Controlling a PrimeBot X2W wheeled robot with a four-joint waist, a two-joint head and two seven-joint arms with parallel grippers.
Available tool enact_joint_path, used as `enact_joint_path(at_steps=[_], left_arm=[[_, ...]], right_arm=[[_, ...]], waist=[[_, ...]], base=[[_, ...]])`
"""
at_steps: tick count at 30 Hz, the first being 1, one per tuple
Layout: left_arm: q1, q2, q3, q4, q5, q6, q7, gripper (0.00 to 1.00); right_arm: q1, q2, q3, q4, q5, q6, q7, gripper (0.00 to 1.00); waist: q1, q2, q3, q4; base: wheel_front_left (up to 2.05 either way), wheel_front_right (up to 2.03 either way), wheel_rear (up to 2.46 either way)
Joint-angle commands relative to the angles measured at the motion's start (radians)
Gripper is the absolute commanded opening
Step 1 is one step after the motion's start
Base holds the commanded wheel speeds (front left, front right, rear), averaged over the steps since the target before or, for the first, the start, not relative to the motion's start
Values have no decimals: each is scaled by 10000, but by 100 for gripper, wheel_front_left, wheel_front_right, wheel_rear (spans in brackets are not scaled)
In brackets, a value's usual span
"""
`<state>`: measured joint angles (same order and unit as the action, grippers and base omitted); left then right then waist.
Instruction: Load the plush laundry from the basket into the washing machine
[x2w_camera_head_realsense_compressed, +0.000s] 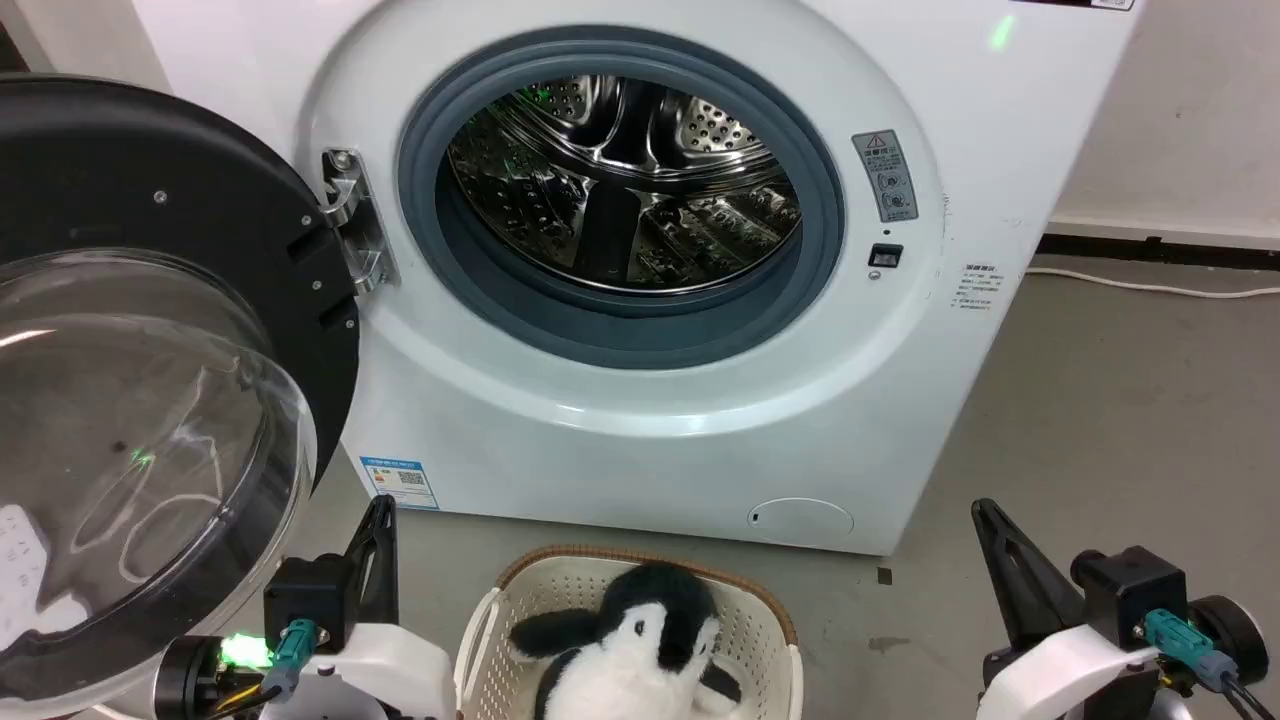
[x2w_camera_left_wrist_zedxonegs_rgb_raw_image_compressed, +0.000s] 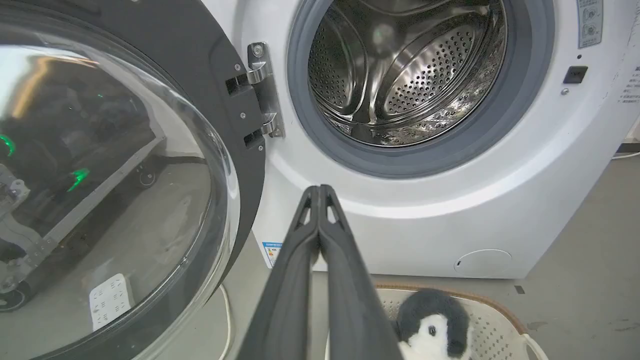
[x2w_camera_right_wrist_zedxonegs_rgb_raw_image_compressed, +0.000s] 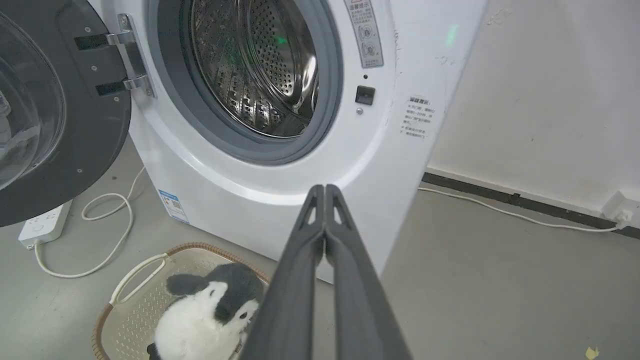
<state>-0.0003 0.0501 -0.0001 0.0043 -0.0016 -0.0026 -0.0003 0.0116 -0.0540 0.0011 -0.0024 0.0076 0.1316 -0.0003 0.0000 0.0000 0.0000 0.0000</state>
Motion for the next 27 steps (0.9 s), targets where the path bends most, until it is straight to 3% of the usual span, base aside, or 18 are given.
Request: enact_joint_path(at_steps=[1,27], left_arm=[[3,1,1,-43,16,26,3,0],[3,1,1,-43,16,26,3,0]], right_arm=[[-116,38,-11,24,-76,-9,3,0],[-116,38,-11,24,-76,-9,3,0]], waist=[[0,0,0,0],[0,0,0,0]], base=[[0,0,0],[0,0,0]])
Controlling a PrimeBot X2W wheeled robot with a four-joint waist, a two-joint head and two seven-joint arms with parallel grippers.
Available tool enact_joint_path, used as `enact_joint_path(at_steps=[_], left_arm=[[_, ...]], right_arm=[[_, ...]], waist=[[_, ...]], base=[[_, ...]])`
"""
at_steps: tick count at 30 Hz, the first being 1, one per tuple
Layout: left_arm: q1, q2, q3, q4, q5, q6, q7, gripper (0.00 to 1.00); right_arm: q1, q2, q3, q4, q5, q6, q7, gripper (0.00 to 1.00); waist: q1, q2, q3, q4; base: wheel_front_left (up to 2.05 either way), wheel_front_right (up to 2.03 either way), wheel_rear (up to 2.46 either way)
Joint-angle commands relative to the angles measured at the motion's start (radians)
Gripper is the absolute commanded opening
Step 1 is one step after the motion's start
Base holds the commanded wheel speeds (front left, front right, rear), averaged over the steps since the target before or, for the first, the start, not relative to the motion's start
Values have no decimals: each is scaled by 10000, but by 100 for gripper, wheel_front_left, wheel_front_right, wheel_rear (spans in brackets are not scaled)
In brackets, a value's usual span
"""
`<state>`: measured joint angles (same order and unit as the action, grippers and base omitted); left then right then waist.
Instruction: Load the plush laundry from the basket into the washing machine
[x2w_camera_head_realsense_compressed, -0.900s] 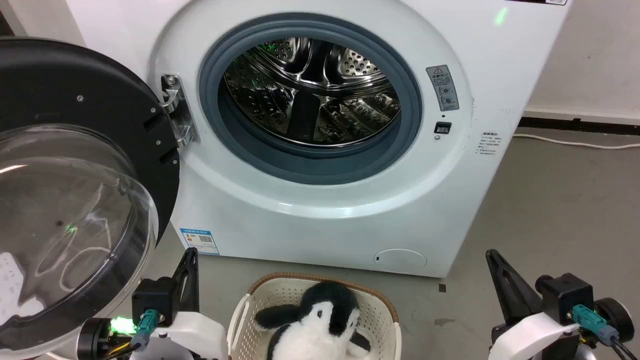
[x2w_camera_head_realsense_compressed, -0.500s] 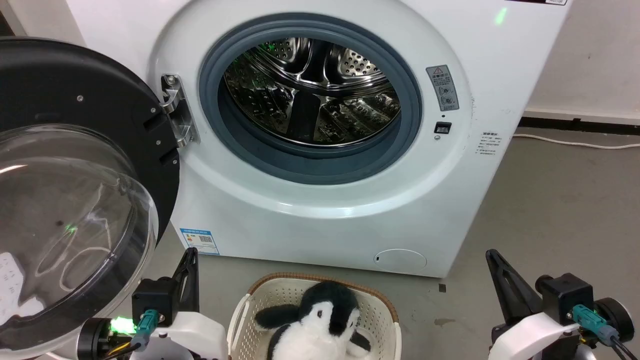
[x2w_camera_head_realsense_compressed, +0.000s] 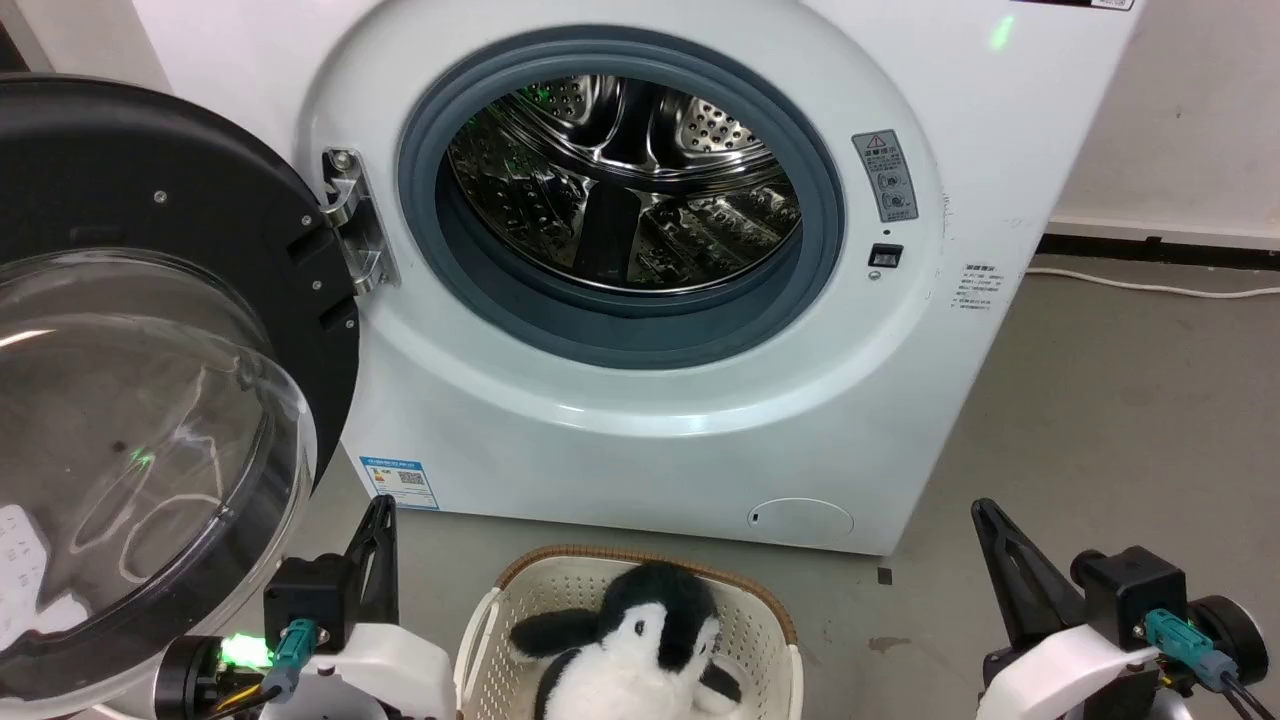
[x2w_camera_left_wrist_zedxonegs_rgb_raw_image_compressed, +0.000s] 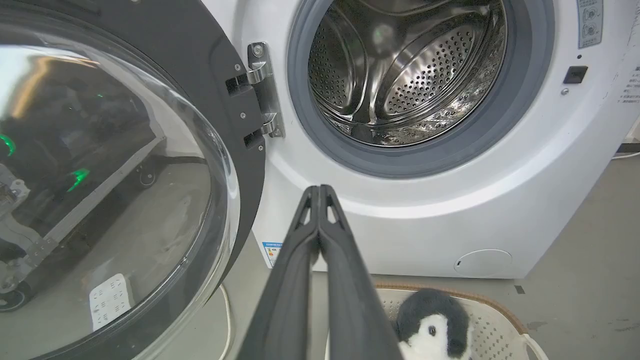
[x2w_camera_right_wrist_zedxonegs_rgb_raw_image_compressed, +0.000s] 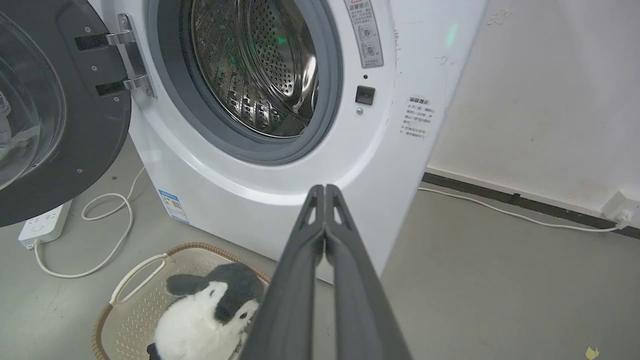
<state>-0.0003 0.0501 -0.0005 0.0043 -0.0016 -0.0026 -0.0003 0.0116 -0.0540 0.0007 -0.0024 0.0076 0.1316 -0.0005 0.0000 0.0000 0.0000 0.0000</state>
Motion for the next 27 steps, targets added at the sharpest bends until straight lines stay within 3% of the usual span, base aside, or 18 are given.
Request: enact_joint_path(at_steps=[1,6,7,27], left_arm=[[3,1,5,-43,16,26,3,0],[3,1,5,-43,16,26,3,0],[0,0,6,0,0,0,-1,100],[-14,0,-231,-80,-57,137,-340,100]], right_arm=[[-116,38,-7,24,-76,-9,5,0],[-116,38,-7,24,-76,-9,5,0],[0,0,4,0,1,0,1,100],[-9,5,-160,-5,384,-1,-340,100]], waist=[[0,0,0,0],[0,0,0,0],[0,0,0,0],[0,0,256,-193]], base=[[0,0,0],[0,0,0],[0,0,0],[0,0,0]])
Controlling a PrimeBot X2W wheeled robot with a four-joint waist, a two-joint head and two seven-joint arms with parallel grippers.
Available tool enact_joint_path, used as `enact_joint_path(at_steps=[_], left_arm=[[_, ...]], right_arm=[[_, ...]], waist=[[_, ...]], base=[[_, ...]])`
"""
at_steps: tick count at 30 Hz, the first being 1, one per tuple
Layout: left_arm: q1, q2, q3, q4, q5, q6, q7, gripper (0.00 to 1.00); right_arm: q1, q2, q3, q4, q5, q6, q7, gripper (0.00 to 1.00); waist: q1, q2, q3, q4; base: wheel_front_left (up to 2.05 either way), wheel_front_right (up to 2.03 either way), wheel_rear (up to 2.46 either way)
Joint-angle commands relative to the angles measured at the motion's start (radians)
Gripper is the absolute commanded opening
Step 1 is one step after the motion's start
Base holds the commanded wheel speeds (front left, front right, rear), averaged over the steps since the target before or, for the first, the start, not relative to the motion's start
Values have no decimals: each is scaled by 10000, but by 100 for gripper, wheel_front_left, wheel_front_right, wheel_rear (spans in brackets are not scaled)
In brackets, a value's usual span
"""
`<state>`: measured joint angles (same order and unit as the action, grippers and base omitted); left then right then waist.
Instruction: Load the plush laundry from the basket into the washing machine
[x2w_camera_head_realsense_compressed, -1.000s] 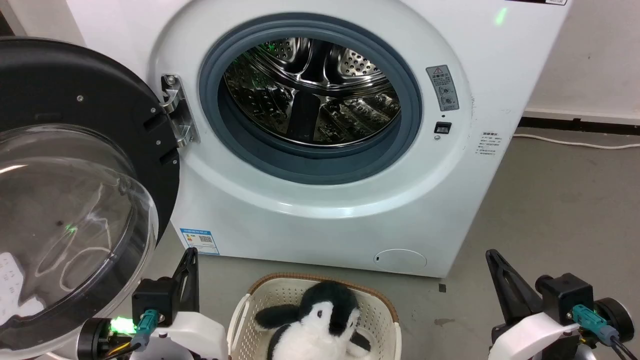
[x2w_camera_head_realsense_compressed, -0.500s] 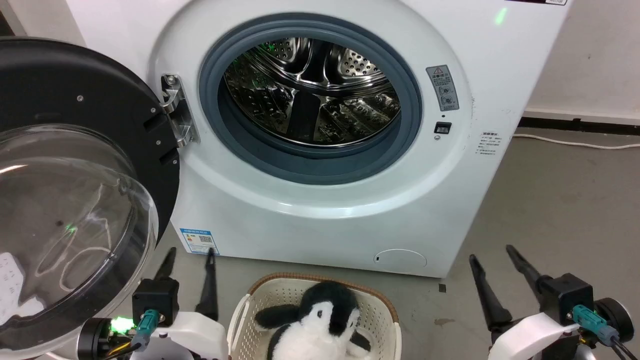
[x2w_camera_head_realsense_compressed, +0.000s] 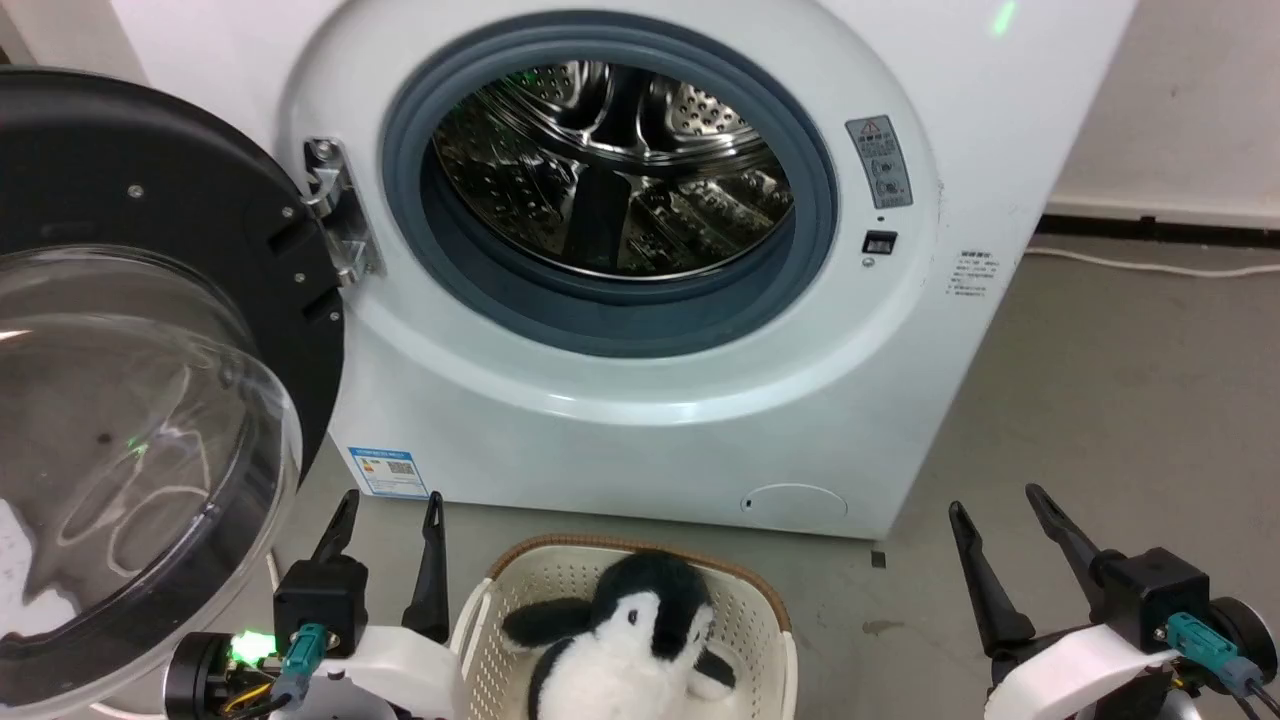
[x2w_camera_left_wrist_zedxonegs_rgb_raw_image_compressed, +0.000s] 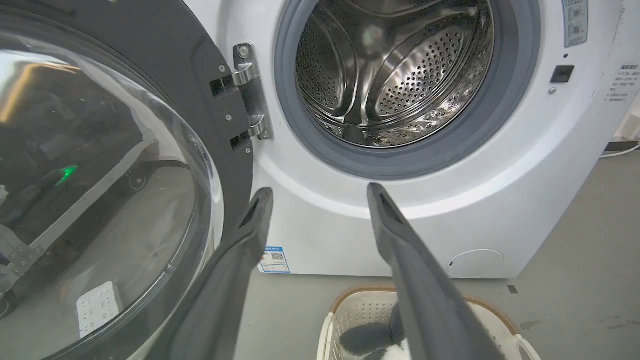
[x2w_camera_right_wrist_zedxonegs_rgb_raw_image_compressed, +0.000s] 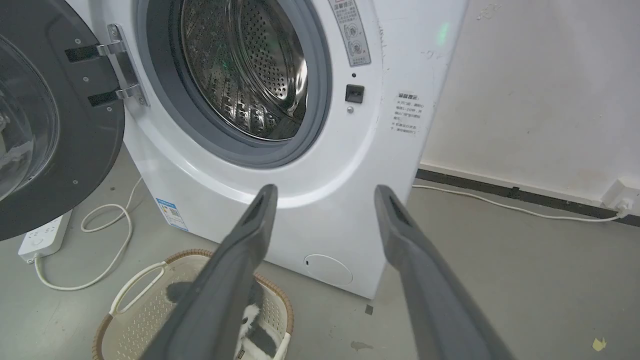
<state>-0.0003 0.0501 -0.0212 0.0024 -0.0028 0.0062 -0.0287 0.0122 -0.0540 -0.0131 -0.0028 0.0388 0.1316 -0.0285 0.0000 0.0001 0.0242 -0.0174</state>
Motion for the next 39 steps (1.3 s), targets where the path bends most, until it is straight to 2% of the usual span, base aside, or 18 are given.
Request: enact_joint_path(at_steps=[1,21,23,27,39], left_arm=[[-33,0,-39,-48,-50,50,-77,100],[-1063,294,-463,1328,63,-105,-495,100],[-1187,347,-564,1523,57,-234,-536,100],[-1492,453,-871,2126,16,-469,-616,100],[-2694,583,-1316,4211,-300,-646,-623,100]], right_arm=[[-36,5,-29,-5,103,-1,-80,100],[-650,11,-29,-43,1049,-3,-499,100],[-702,12,1,-31,1152,-3,-540,100],[-809,13,42,-24,1324,-3,-623,100],[-1135,17,115,-98,1729,-4,-875,100]], waist=[[0,-1,71,-50],[0,-1,1696,-962],[0,-1,1863,-1054],[0,-1,2169,-1213],[0,-1,3166,-1511]], base=[[0,0,0],[0,0,0],[0,0,0],[0,0,0],[0,0,0]])
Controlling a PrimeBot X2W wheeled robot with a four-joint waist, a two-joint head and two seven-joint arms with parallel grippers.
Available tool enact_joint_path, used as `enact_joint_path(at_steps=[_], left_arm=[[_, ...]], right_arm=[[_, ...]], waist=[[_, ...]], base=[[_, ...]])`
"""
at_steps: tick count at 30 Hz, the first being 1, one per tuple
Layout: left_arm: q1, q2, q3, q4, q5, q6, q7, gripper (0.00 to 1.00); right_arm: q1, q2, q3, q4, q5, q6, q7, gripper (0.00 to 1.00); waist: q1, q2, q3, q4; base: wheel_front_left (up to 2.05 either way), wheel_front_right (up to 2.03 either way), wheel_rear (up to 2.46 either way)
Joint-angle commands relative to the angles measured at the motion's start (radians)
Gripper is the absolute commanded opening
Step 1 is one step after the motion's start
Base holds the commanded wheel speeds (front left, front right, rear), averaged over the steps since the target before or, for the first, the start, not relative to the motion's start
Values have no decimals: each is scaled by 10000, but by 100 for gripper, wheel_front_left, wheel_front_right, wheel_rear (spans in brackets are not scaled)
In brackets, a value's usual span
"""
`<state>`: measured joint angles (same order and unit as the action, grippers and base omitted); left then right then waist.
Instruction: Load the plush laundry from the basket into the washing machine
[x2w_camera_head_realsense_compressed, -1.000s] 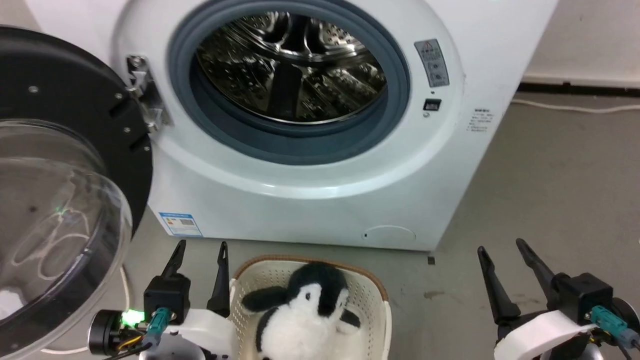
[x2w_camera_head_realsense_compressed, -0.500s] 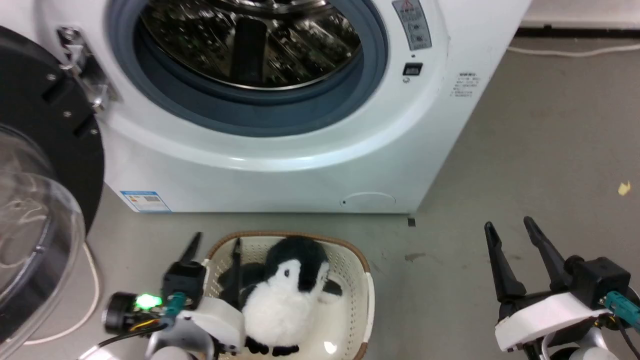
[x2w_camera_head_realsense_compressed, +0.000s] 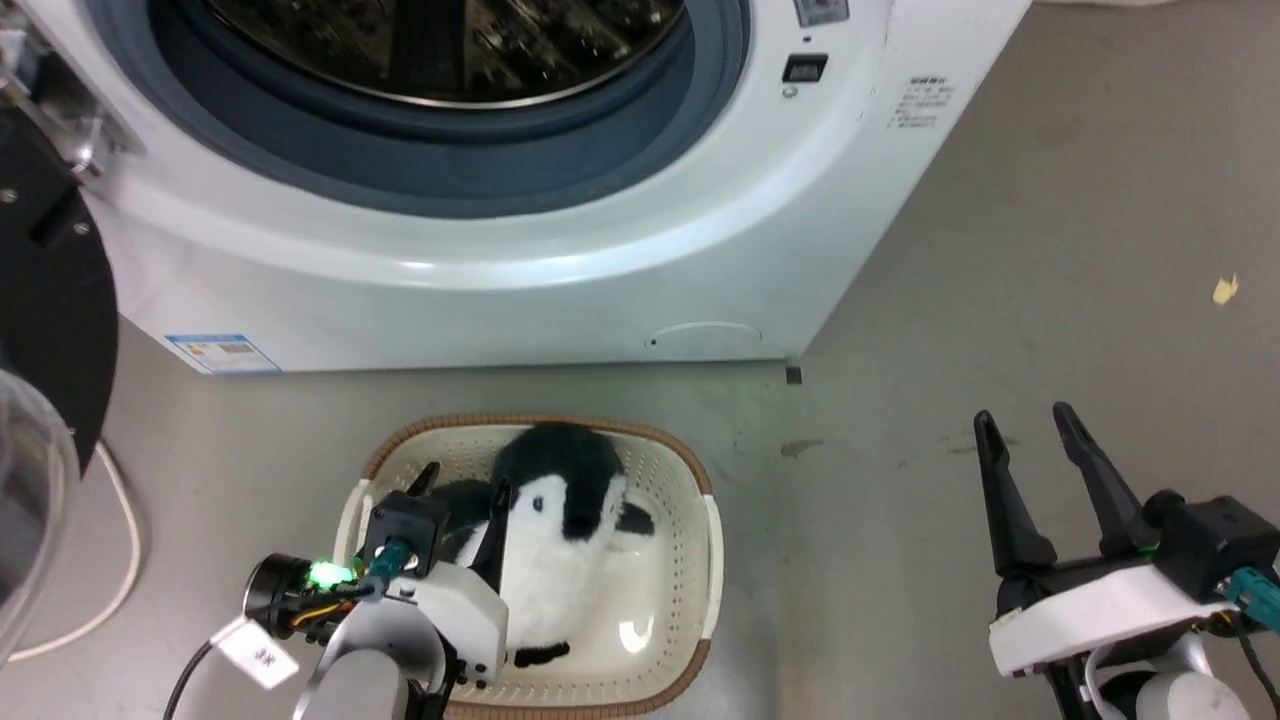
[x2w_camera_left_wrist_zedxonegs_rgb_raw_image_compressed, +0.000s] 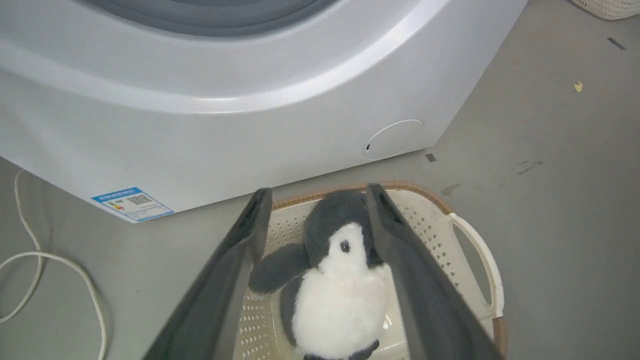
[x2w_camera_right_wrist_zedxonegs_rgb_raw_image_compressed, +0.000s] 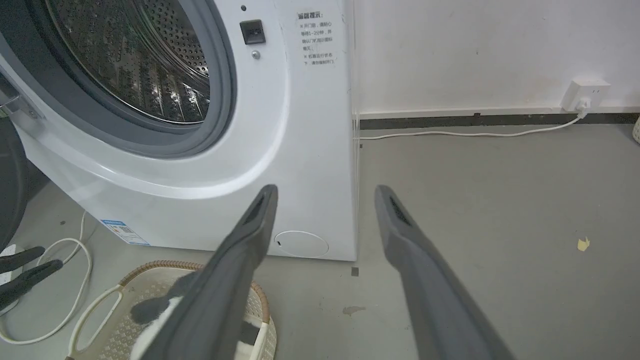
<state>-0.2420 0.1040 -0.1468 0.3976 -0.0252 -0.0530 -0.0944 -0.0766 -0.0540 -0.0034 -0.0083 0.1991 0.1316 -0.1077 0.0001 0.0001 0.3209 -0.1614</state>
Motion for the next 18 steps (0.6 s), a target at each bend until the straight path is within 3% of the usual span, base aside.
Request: enact_joint_path(at_steps=[1,10,18], left_arm=[[-383,57,-92,455,-120,-66,82,100],[-1244,117,-708,1956,-815,-164,599,100],[-1936,646,-1426,2940,-1621,-246,1245,100]], right_arm=[[-278,17,25,-50,161,-4,-104,100],[-608,20,160,-75,571,-5,-292,100],[-919,22,323,-132,928,-5,-459,100]], waist=[[-1,-1,288,-94],[-1,-1,1183,-410],[-1,-1,2001,-811]], base=[[0,0,0],[0,0,0],[0,0,0]])
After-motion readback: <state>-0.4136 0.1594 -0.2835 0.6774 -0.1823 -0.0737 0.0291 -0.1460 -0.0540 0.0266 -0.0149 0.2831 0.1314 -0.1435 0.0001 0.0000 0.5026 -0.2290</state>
